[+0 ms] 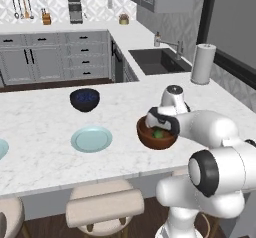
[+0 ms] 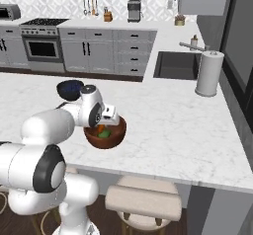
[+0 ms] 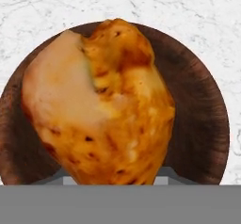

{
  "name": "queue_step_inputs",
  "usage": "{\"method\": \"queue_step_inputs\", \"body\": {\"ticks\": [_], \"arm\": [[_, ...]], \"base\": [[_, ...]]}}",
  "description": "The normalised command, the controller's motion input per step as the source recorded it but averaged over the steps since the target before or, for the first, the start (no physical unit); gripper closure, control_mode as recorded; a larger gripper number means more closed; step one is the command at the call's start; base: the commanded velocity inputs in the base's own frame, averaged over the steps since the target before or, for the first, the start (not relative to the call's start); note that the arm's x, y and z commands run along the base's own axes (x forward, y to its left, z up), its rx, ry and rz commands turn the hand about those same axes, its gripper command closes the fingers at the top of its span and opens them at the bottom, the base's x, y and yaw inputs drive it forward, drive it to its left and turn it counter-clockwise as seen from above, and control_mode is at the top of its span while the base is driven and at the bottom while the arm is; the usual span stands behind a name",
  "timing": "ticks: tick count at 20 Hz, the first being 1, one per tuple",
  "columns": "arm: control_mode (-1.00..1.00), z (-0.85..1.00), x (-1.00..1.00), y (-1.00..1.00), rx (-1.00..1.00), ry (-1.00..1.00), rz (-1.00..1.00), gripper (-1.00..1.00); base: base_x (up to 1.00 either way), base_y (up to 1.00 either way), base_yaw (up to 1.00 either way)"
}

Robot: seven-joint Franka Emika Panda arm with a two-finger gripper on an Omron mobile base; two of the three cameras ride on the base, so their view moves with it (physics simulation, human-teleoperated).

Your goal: Pick the chicken drumstick and avocado from their plates and place them in the bowl. Then put the bowl in the fridge.

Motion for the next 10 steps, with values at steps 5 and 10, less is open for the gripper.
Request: {"method": "queue_step_inputs", "body": {"ticks": [5, 10], "arm": [[-1.00, -0.21, 0.35, 0.00, 0.00, 0.01, 0.00, -1.00], [-1.00, -0.04, 0.03, 0.00, 0.00, 0.01, 0.00, -1.00]], "base": [[0.00, 0.00, 0.00], [0.00, 0.00, 0.00]]}}
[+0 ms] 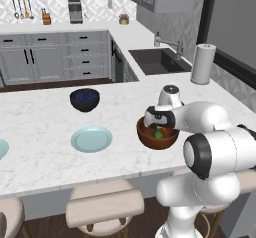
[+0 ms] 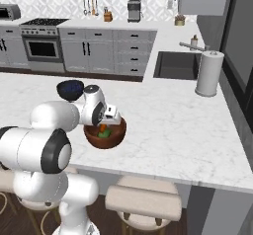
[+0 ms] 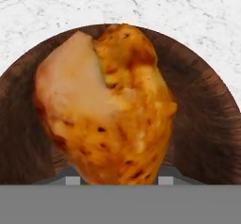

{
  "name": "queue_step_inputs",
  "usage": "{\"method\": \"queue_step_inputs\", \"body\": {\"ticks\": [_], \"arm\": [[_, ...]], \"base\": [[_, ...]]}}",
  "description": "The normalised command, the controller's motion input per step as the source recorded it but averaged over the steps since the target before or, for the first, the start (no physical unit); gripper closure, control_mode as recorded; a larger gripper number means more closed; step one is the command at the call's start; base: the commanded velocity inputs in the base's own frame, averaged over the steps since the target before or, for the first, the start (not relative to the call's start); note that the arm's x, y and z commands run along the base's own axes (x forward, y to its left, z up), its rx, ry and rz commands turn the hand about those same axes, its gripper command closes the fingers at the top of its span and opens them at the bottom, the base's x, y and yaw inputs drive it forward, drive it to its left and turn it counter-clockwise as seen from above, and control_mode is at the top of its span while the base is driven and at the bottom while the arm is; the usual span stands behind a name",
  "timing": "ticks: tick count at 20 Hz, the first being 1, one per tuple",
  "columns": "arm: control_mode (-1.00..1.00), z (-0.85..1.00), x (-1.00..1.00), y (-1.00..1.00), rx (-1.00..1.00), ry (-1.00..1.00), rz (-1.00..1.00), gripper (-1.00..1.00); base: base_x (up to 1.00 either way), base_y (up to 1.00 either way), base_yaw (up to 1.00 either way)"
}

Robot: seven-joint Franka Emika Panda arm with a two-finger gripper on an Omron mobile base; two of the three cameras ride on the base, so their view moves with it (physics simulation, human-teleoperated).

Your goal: Pick the chicken drumstick and avocado from their plates and place them in the bowl. Then put the bowl in the fridge.

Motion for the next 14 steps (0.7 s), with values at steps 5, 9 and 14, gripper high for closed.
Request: {"method": "queue_step_inputs", "body": {"ticks": [5, 9, 14], "arm": [[-1.00, 0.29, -0.04, -0.01, -0.01, 0.00, 0.00, -1.00], [-1.00, 0.35, -0.25, -0.08, 0.00, 0.02, -0.05, -1.00], [-1.00, 0.42, -0.50, -0.62, 0.09, 0.06, -0.23, -1.00]], "base": [[0.00, 0.00, 0.00], [0.00, 0.00, 0.00], [0.00, 0.00, 0.00]]}}
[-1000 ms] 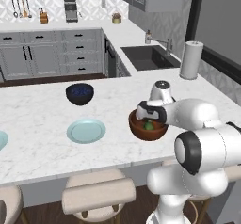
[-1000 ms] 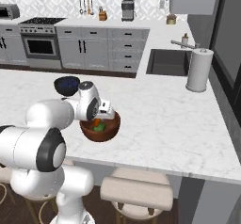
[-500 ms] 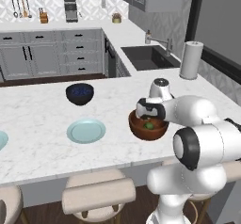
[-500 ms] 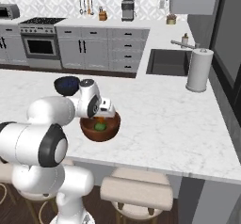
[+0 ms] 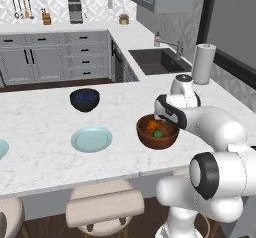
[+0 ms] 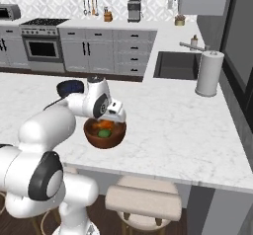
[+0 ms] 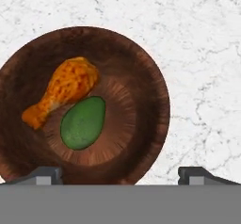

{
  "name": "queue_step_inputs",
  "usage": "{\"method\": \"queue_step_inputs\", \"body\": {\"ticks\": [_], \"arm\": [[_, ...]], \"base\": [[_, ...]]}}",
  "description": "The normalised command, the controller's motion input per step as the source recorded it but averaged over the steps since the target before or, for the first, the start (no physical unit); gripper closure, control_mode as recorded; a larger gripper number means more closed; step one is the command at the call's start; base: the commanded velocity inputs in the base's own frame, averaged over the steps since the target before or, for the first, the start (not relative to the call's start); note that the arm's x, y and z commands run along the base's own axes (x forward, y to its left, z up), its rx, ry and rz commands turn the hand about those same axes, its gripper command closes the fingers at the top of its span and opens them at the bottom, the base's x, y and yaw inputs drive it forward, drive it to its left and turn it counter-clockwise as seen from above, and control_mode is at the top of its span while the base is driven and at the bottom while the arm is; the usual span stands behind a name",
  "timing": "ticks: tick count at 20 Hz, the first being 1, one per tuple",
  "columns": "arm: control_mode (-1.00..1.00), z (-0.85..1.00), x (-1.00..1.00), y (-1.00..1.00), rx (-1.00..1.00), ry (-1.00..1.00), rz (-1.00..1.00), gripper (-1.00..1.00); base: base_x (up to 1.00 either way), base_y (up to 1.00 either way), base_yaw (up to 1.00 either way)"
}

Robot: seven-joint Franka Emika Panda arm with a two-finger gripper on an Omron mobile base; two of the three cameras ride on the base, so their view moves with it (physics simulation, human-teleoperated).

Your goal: Pick the chicken drumstick and avocado from their plates and place them in the bowl. Then put the bowl in the fridge.

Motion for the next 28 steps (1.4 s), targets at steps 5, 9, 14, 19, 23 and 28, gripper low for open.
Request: {"method": "queue_step_inputs", "body": {"ticks": [5, 9, 14, 19, 23, 28], "arm": [[-1.00, 0.05, -0.14, -0.40, 0.24, 0.02, -0.20, -1.00], [-1.00, -0.34, 0.13, -0.02, 0.10, 0.02, -0.06, -1.00], [-1.00, -0.45, 0.00, -0.02, 0.00, 0.08, -0.02, -1.00], [-1.00, -0.55, 0.00, 0.07, 0.00, 0.02, 0.00, -1.00], [-1.00, -0.44, 0.00, 0.00, 0.00, -0.01, 0.00, -1.00], [-1.00, -0.22, 0.00, 0.00, 0.01, -0.02, 0.00, -1.00]], "base": [[0.00, 0.00, 0.00], [0.00, 0.00, 0.00], [0.00, 0.00, 0.00], [0.00, 0.00, 0.00], [0.00, 0.00, 0.00], [0.00, 0.00, 0.00]]}}
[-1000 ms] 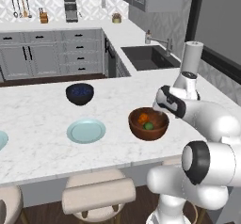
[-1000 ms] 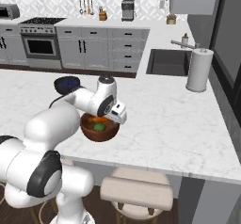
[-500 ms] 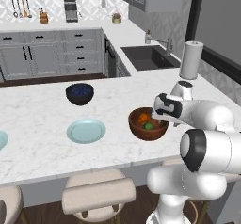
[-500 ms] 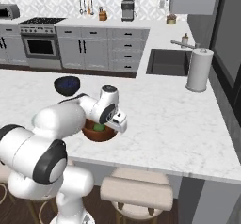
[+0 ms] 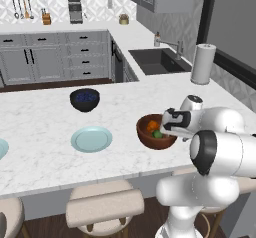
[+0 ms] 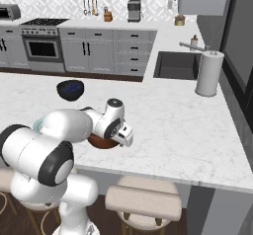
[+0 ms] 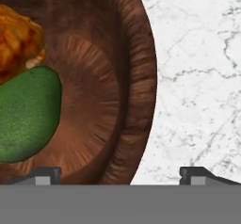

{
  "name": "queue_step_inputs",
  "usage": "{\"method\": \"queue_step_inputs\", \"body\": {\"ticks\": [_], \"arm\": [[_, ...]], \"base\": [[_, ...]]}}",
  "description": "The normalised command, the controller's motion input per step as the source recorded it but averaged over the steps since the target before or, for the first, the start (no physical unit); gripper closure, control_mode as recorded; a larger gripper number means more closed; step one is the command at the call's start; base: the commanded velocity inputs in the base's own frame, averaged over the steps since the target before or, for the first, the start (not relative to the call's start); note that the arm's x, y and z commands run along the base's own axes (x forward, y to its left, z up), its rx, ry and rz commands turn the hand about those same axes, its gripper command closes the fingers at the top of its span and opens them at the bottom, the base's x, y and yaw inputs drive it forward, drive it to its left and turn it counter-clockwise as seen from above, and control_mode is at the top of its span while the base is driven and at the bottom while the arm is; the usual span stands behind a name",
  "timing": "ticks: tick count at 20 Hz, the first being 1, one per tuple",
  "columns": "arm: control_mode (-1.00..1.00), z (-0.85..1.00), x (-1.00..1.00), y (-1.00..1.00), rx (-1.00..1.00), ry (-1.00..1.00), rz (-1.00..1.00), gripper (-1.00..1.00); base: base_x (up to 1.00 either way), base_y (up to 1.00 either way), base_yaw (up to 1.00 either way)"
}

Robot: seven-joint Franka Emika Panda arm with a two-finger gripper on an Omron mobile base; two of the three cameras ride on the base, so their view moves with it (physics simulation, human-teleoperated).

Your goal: Pick the chicken drumstick and avocado from their plates and place them in the bowl. Then put the bowl in the fridge.

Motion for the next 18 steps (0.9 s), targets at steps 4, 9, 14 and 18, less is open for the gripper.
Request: {"method": "queue_step_inputs", "body": {"ticks": [4, 9, 14, 18], "arm": [[-1.00, -0.09, 0.02, 0.01, 0.00, -0.02, 0.00, 1.00], [-1.00, -0.06, 0.01, 0.07, 0.00, 0.00, 0.00, 1.00], [-1.00, -0.02, 0.02, 0.19, 0.00, 0.00, -0.05, 1.00], [-1.00, 0.61, -0.35, 0.09, 0.11, -0.01, -0.32, 1.00]], "base": [[0.00, 0.00, 0.00], [0.00, 0.00, 0.00], [0.00, 0.00, 0.00], [0.00, 0.00, 0.00]]}}
